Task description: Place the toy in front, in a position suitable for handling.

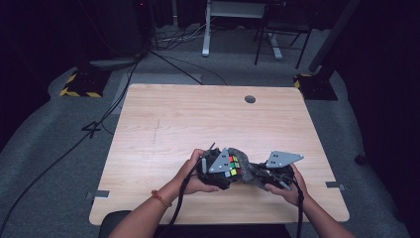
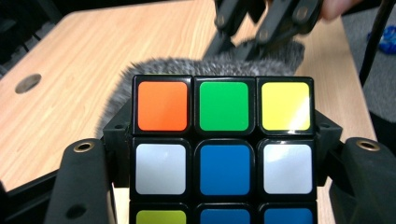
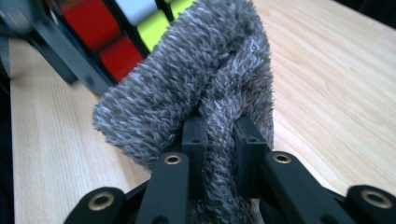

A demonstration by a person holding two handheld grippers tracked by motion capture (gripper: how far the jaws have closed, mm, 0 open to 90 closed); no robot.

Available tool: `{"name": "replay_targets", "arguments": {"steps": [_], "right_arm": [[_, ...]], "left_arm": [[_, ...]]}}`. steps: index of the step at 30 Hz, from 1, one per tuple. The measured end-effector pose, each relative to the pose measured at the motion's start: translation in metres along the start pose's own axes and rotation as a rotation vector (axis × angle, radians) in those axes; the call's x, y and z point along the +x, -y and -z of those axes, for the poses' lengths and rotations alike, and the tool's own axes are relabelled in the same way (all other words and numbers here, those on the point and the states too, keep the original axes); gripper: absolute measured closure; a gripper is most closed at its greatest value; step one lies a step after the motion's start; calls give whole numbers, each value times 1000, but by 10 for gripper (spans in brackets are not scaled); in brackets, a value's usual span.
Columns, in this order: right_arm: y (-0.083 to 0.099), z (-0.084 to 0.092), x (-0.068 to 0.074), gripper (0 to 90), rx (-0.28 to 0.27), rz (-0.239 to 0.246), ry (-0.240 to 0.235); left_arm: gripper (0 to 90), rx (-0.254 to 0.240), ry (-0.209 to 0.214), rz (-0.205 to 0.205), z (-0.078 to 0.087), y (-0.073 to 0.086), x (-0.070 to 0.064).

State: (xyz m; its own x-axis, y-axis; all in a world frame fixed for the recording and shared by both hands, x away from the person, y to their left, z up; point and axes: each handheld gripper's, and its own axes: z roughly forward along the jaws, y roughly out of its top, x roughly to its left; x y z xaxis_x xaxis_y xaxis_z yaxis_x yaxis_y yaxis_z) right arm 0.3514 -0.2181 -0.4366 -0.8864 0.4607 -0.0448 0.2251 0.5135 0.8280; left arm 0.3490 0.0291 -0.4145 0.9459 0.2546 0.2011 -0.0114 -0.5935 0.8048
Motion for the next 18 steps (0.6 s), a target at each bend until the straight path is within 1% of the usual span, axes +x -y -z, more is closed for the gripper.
{"name": "replay_targets", "arguments": {"steps": [3,6,8,9,11,12,13,14,18], "right_arm": [[1,-1,-1,780,0,-6,-9],[1,-1,-1,780,-19,-22,-37],[1,0,-1,780,-56,-43,-88],[1,1,-1,780,-60,-46,-94],[-1,2,2,782,-71,-42,-98],[-1,3,2,782,-80,-46,-103],[-1,5,1,783,-97,-61,-114],[-1,5,1,783,-97,-61,-114],[-1,7,1,783,-119,-68,-118]], "left_arm": [[334,-22,4,1,3,0,0],[334,-41,13,9,4,0,0],[333,-52,22,7,4,0,0],[334,-56,26,8,4,0,0],[333,-73,34,14,5,1,1],[333,-80,41,22,5,1,1],[332,-83,44,18,6,2,2],[332,-89,48,23,6,2,3],[330,-90,53,23,6,4,3]]}}
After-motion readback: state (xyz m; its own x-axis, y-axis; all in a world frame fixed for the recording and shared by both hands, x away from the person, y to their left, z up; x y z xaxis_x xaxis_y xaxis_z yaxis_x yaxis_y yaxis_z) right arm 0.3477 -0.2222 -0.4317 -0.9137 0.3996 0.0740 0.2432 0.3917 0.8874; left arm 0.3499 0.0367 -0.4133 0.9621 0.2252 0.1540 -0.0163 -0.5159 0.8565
